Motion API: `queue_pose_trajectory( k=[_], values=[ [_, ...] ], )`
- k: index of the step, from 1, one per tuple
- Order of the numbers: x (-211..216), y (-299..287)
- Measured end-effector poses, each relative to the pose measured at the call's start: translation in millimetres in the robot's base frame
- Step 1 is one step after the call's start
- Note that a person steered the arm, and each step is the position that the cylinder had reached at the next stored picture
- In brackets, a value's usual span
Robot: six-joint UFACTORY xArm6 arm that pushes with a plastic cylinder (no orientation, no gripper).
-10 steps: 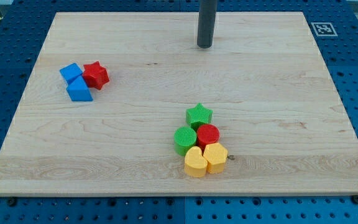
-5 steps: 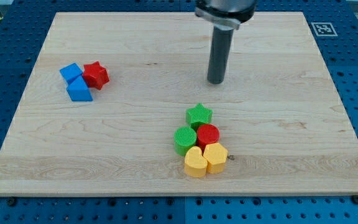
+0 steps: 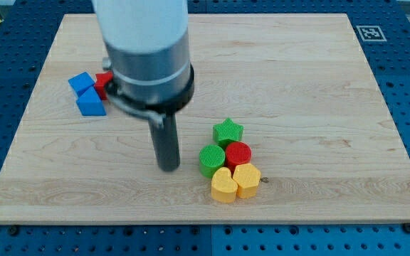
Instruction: Push the red circle right to the red star
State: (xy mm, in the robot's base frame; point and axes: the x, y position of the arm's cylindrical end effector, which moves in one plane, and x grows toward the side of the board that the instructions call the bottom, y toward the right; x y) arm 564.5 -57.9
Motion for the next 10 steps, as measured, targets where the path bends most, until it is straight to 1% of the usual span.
queue_pose_trajectory(
  k=[1,2,3,4,5,7,9,10],
  values=[
    [41,-1],
    [51,24],
    [42,57],
    [22,58],
    [11,70],
    [-10,122],
    [-43,123],
    [-75,124]
  ],
)
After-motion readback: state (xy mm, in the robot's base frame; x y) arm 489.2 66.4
